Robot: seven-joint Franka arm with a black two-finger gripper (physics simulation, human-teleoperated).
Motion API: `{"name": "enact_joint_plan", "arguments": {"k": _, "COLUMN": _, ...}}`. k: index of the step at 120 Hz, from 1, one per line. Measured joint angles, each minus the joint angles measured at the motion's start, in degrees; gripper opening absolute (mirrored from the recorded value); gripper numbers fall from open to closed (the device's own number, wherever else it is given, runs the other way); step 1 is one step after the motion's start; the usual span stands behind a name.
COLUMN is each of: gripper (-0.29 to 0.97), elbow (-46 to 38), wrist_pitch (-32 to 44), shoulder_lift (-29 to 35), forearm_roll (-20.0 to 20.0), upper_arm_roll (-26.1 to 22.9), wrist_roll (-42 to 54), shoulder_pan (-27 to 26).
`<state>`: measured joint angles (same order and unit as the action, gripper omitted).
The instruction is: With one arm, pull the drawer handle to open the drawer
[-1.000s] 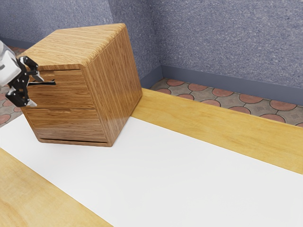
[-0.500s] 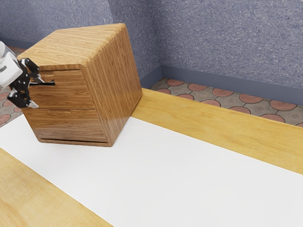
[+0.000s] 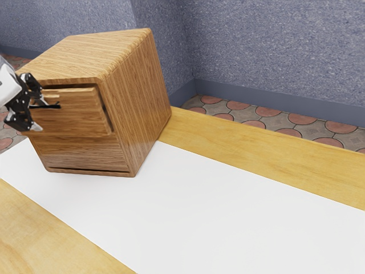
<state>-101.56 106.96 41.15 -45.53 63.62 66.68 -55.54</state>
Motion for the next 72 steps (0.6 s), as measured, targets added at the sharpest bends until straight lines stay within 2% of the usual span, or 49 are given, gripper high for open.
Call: {"name": "enact_joint_plan", "arguments": {"k": 72, "gripper": 0.44, "elbow": -8.2, "wrist_pitch": -0.1, "shoulder_lift": 1.3, "forearm_roll": 2.0, "upper_arm_roll": -10.2, "wrist_roll": -1.3, "shoulder_pan": 12.4}}
